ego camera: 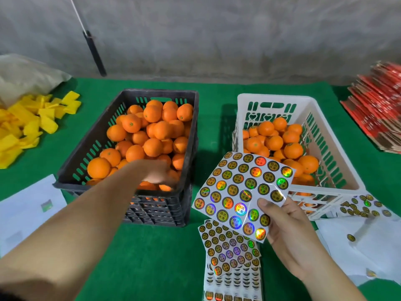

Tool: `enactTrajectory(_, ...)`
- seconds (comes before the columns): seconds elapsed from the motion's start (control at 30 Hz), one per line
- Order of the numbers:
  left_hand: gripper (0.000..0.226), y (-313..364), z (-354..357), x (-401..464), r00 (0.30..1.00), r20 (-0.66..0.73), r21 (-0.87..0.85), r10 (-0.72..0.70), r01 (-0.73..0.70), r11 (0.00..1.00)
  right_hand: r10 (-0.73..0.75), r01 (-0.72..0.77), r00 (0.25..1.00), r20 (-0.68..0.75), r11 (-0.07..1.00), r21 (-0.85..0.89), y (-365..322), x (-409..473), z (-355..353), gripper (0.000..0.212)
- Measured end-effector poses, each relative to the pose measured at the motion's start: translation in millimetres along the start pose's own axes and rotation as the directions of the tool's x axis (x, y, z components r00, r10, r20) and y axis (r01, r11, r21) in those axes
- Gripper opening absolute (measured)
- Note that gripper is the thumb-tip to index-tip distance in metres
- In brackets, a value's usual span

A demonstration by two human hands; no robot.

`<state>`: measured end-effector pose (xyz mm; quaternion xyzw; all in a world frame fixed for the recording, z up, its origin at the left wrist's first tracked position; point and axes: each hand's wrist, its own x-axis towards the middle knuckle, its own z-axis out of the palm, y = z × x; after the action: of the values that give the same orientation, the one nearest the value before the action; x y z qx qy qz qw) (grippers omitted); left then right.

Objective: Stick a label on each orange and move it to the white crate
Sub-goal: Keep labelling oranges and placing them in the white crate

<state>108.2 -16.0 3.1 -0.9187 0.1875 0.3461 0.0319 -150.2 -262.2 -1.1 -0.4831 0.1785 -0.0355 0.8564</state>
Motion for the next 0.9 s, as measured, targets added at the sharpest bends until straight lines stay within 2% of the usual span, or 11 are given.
enactTrajectory(0.1,0.068,-9.5,-7.1,-31.6,0.936,-0.347,-0.483,-0.065,-0.119,0.867,0.001,-0.001,1.0,0.004,1.0,0.02,-2.2,1.2,2.4,0.031)
enactTrajectory(0.17,0.086,2.6,1.0,-62.7,0.911,-0.408,-0.839,-0.064,-0.346,0.42,-0.01,0.009,1.0,0.012,0.999,0.037,-4.6,1.8,3.7,0.032)
enactTrajectory(0.23,0.109,17.2,23.3,-82.5,0.925,-0.365,-0.927,0.101,-0.351,-0.131,-0.019,0.018,0.999,0.033,0.999,0.038,-8.2,1.4,3.6,0.034)
enactTrajectory(0.3,0.117,36.0,46.9,-102.5,0.895,-0.324,-0.908,0.308,-0.202,-0.367,-0.035,0.034,0.998,0.047,0.999,0.018,-11.7,1.2,0.4,0.037)
enactTrajectory(0.43,0.11,69.1,82.3,-117.5,0.861,-0.319,-0.892,0.397,-0.131,-0.433,-0.076,0.079,0.996,0.041,0.994,-0.077,-18.0,-2.6,-5.3,0.039)
enactTrajectory(0.53,0.108,83.8,100.6,-118.5,0.847,-0.409,-0.863,0.338,-0.239,-0.445,-0.207,0.141,0.966,-0.154,0.924,-0.356,-14.6,-6.2,-4.3,0.054)
enactTrajectory(0.6,0.095,90.1,107.3,-120.3,0.826,-0.464,-0.867,0.321,-0.35,-0.354,-0.521,0.219,0.832,-0.19,0.623,-0.751,-13.4,-13.6,1.5,0.072)
enactTrajectory(0.63,0.088,91.8,110.0,-121.6,0.826,-0.471,-0.874,0.309,-0.391,-0.288,-0.694,0.291,0.719,-0.025,0.334,-0.896,-13.3,-18.2,4.6,0.069)
enactTrajectory(0.7,0.087,93.7,115.0,-124.5,0.818,-0.493,-0.87,0.298,-0.461,-0.173,-0.715,0.458,0.569,0.405,-0.133,-0.879,-15.2,-24.9,13.4,0.052)
enactTrajectory(0.73,0.09,94.3,116.5,-126.7,0.802,-0.515,-0.855,0.301,-0.503,-0.124,-0.641,0.531,0.571,0.513,-0.188,-0.826,-15.9,-26.0,17.6,0.045)
enactTrajectory(0.9,0.085,89.0,112.7,-139.9,0.687,-0.621,-0.755,0.378,-0.654,-0.05,-0.407,0.604,0.754,0.516,0.119,-0.788,-30.0,-21.7,24.7,0.031)
